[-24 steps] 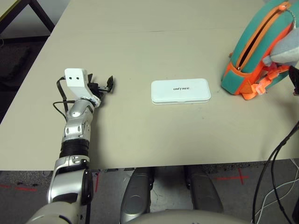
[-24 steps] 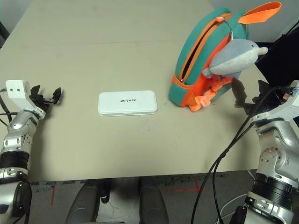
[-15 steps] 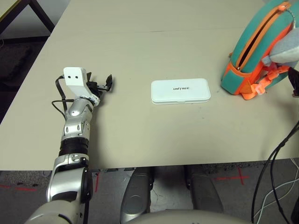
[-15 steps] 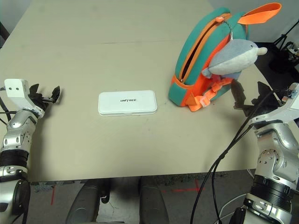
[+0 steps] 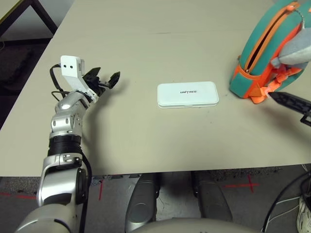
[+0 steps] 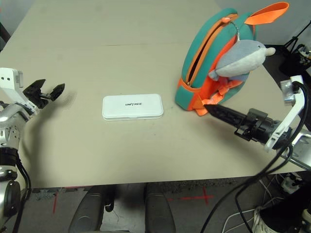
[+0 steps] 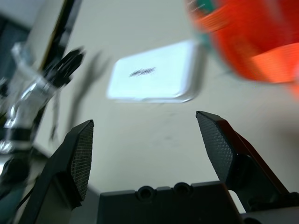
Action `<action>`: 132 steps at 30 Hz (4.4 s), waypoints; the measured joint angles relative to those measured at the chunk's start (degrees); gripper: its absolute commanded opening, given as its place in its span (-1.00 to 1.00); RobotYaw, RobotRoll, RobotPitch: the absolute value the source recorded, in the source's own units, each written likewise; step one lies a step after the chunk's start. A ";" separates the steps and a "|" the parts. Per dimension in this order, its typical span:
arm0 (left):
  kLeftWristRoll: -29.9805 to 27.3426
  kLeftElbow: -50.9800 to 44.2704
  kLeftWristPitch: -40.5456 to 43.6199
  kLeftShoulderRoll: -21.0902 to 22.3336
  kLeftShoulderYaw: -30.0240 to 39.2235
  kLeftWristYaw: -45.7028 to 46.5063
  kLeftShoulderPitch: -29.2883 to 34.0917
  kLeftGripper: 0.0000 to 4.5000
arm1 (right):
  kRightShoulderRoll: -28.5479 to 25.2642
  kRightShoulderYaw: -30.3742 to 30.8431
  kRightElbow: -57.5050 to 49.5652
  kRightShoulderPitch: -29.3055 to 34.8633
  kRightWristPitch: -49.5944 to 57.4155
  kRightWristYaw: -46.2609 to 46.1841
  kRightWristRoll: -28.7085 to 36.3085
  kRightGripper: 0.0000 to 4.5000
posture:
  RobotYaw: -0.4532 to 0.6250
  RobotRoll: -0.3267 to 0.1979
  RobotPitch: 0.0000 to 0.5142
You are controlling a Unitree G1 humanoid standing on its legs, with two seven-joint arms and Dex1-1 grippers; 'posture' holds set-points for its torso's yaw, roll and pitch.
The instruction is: Put the pencil case into the backpack and zip it.
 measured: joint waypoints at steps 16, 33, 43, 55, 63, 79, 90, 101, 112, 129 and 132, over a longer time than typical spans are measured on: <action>-6.16 6.06 29.53 -3.36 -5.99 -7.55 -5.84 1.00 | 18.98 26.11 5.11 -11.05 -16.92 -1.36 -35.69 -0.52 | 0.12 0.25 -0.39; -6.73 5.33 31.95 -3.85 -3.38 -6.72 -3.52 1.00 | 28.60 23.73 8.68 -17.18 -27.69 -4.69 -52.38 -0.99 | 0.11 0.25 -0.33; -6.65 5.58 31.78 -6.17 -2.54 -5.03 -3.97 1.00 | 31.06 29.57 9.01 -17.88 -32.32 -5.69 -65.29 -0.99 | 0.12 0.25 -0.33; -6.70 6.03 33.96 -7.53 -1.44 -3.53 -4.90 1.00 | 33.79 33.79 11.82 -19.10 -36.74 -5.00 -75.91 -0.99 | 0.15 0.25 -0.34; -6.71 5.89 34.40 -7.61 -1.54 -3.47 -4.97 1.00 | 35.68 33.77 14.87 -20.27 -40.01 -6.95 -80.19 -0.99 | 0.15 0.25 -0.36; -6.72 5.02 35.24 -7.77 -1.61 -3.37 -4.87 1.00 | 35.76 35.99 14.74 -18.19 -42.71 -7.67 -89.02 -0.99 | 0.15 0.25 -0.34; -6.78 4.81 35.69 -7.98 -1.54 -3.20 -4.86 1.00 | 35.83 36.00 14.49 -17.93 -40.89 -7.21 -90.03 -0.99 | 0.15 0.25 -0.33; -7.81 4.68 36.59 -8.01 -1.41 -2.52 -4.86 1.00 | 35.30 36.10 13.72 -16.72 -38.05 -6.76 -91.52 -0.99 | 0.16 0.25 -0.30; -8.38 3.77 37.20 -8.03 -1.40 -1.66 -4.55 1.00 | 36.41 35.94 13.67 -16.71 -38.65 -6.08 -91.48 -0.99 | 0.15 0.25 -0.28; -8.59 3.42 37.37 -8.26 -1.31 -1.09 -4.46 1.00 | 40.84 35.87 12.47 -16.71 -41.54 -4.19 -91.21 -0.99 | 0.15 0.25 -0.27; -8.63 3.41 37.37 -8.35 -1.30 -1.11 -4.45 1.00 | 41.45 36.00 12.33 -16.71 -42.09 -3.78 -91.21 -0.99 | 0.15 0.25 -0.27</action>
